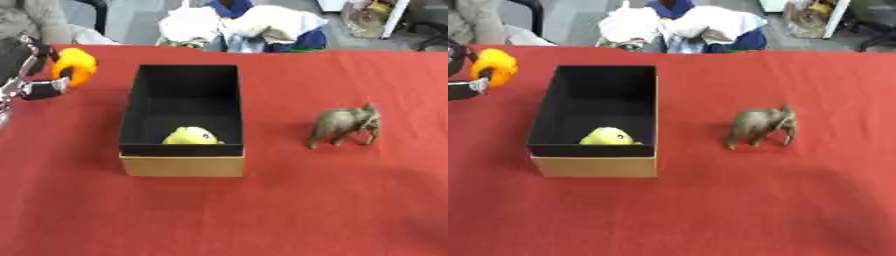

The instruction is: Pick up objects on the table and place them in the box.

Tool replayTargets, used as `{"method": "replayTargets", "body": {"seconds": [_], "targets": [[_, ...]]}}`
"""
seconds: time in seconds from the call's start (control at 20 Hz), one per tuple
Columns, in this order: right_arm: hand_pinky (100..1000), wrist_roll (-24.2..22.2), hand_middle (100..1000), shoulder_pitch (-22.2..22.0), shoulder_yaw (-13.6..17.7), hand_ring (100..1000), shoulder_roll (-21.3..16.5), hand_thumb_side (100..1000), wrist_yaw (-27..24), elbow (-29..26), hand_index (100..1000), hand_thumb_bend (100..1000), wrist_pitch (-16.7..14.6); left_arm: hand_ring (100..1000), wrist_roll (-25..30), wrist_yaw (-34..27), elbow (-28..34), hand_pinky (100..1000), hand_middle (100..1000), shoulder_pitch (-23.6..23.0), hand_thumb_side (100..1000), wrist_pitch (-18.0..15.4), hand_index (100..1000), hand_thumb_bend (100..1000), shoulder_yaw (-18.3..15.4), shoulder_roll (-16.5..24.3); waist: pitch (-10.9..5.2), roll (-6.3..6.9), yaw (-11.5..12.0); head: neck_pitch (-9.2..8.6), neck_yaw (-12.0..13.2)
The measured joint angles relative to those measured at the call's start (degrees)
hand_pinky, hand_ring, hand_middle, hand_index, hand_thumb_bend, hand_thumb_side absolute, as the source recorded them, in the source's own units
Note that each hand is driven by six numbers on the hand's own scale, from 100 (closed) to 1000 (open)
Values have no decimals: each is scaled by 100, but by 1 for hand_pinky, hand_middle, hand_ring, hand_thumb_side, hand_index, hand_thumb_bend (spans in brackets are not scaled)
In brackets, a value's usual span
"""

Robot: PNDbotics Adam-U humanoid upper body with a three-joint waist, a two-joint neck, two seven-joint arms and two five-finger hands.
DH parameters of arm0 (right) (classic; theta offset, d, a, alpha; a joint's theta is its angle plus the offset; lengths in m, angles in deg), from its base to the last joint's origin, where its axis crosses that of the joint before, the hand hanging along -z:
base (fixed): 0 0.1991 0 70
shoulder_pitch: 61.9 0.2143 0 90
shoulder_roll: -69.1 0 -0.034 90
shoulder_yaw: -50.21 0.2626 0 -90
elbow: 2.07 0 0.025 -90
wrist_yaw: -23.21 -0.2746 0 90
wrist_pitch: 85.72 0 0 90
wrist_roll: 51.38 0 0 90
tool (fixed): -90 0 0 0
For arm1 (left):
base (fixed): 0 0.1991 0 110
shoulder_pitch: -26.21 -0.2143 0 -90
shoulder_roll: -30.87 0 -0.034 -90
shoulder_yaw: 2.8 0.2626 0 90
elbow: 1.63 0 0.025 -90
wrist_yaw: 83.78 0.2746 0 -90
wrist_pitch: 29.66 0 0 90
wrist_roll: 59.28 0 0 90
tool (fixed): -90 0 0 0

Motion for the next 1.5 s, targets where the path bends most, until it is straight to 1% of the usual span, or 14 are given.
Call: {"method": "replayTargets", "body": {"seconds": [0.2, 0.3, 0.5, 0.65, 0.9, 1.0, 1.2, 1.25, 1.3, 1.35, 1.4, 1.45, 1.5], "targets": [[811, -20, 721, -34, 0, 710, 0, 643, 0, -5, 851, 100, 34, 200, 220, -541, 534, 304, 193, -39, 100, -78, 329, 124, 5, 125, -111, -2, 63, 17, -5], [811, -20, 721, -71, 1, 710, 0, 644, 0, -11, 851, 100, 54, 201, 365, -773, 892, 305, 194, -45, 100, -99, 329, 151, 42, 181, -148, -3, 78, 30, -6], [811, -22, 721, -84, 1, 711, 4, 644, 0, -43, 851, 100, 91, 205, 707, -1127, 1658, 309, 198, -28, 100, -155, 333, 185, 240, 197, -229, -7, 85, 42, -2], [811, -22, 721, -125, 1, 711, 8, 644, 0, -70, 851, 100, 126, 208, 1003, -1269, 2088, 314, 203, 59, 100, -216, 339, 200, 455, 185, -284, -16, 90, 43, 29], [812, -39, 722, -158, 1, 712, 54, 644, 0, -85, 851, 100, 162, 219, 1496, -1216, 2469, 330, 218, 256, 100, -407, 357, 227, 893, -80, -349, -24, 102, 46, 107], [812, -45, 721, -176, 1, 712, 58, 645, 0, -108, 851, 100, 173, 230, 1679, -1102, 2504, 342, 229, 315, 100, -509, 371, 216, 1067, -229, -368, -23, 104, 48, 132], [812, -68, 721, -177, -1, 712, 92, 645, 0, -111, 851, 100, 197, 259, 1986, -795, 2446, 372, 262, 366, 130, -706, 407, 199, 1323, -554, -374, -32, 107, 48, 162], [812, -69, 721, -177, -1, 712, 101, 645, 0, -112, 851, 100, 198, 302, 2042, -722, 2408, 410, 303, 375, 149, -753, 451, 188, 1368, -629, -374, -36, 107, 48, 171], [812, -71, 720, -177, -1, 712, 101, 645, 0, -112, 850, 100, 200, 333, 2099, -653, 2371, 429, 336, 376, 162, -806, 483, 179, 1409, -695, -374, -39, 106, 48, 181], [812, -76, 720, -178, -1, 712, 101, 645, 0, -113, 850, 100, 205, 371, 2161, -602, 2338, 454, 380, 376, 173, -862, 528, 194, 1449, -758, -374, -40, 106, 48, 193], [812, -80, 720, -178, -1, 712, 102, 645, 0, -113, 850, 100, 208, 377, 2226, -573, 2316, 459, 390, 376, 175, -923, 535, 201, 1487, -816, -374, -40, 106, 48, 200], [812, -84, 719, -179, -2, 711, 103, 645, 0, -113, 850, 100, 212, 457, 2290, -557, 2311, 522, 484, 375, 230, -985, 651, 278, 1522, -862, -374, -42, 106, 48, 204], [812, -89, 719, -179, -2, 711, 103, 645, 0, -113, 850, 100, 215, 467, 2356, -549, 2318, 533, 499, 365, 277, -1051, 670, 286, 1553, -889, -374, -43, 106, 48, 206]]}}
